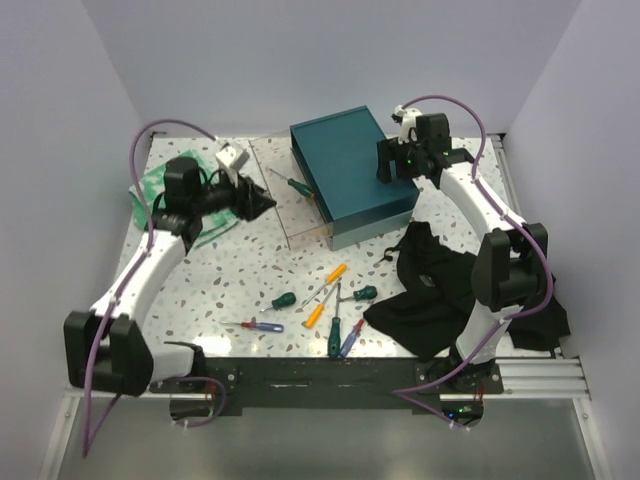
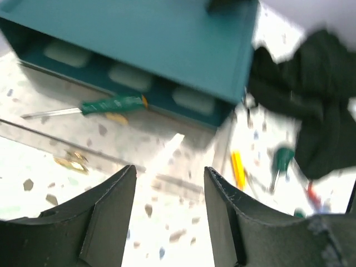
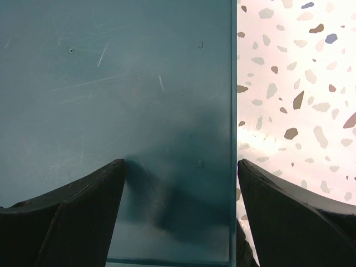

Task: Sort the tools into containers

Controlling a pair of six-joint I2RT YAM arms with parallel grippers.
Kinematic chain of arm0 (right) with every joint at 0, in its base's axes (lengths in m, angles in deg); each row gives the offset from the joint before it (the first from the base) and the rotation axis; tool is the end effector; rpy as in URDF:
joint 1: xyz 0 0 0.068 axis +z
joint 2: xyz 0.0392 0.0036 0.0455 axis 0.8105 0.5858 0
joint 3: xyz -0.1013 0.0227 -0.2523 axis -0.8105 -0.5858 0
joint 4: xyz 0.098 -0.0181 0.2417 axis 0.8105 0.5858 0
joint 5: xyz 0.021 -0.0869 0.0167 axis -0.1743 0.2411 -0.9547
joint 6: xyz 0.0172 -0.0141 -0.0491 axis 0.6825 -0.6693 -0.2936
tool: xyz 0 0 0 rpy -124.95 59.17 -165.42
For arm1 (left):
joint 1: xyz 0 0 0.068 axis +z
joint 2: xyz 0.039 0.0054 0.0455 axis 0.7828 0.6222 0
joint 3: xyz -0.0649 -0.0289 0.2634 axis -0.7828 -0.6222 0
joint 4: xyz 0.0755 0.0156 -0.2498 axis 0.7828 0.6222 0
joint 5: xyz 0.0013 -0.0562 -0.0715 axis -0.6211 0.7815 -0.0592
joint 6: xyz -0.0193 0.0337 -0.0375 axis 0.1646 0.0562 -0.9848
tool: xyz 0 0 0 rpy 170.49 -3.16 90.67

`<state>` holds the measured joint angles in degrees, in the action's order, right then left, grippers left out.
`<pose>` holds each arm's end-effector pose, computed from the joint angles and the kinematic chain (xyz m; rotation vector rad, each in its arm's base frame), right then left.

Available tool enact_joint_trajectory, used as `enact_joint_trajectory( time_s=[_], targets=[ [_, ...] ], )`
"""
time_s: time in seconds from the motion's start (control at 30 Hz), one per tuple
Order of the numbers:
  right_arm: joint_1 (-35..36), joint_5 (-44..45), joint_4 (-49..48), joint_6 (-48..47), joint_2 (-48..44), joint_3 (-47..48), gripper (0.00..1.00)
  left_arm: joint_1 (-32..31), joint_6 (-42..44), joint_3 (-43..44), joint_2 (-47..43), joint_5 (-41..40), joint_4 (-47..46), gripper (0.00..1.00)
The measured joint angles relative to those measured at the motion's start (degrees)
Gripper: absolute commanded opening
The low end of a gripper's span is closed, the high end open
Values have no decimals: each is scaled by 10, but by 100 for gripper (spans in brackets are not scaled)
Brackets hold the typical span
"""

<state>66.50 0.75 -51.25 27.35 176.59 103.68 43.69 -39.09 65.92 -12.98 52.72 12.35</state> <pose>0.4090 0.0950 0.3035 -0.3532 2.2280 0.2680 0.2833 -0.0637 0.3179 0.6220 1.8001 -0.8221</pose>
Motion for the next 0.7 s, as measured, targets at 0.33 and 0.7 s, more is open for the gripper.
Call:
enact_joint_trajectory(
  time_s=[0.33,0.7],
  targets=[
    [0,0,0,1,0,0,85,-119,339,-185,-106,-29,176,59],
    [0,0,0,0,0,0,85,-205,394,-256,-55,-103,142,59]
  ],
)
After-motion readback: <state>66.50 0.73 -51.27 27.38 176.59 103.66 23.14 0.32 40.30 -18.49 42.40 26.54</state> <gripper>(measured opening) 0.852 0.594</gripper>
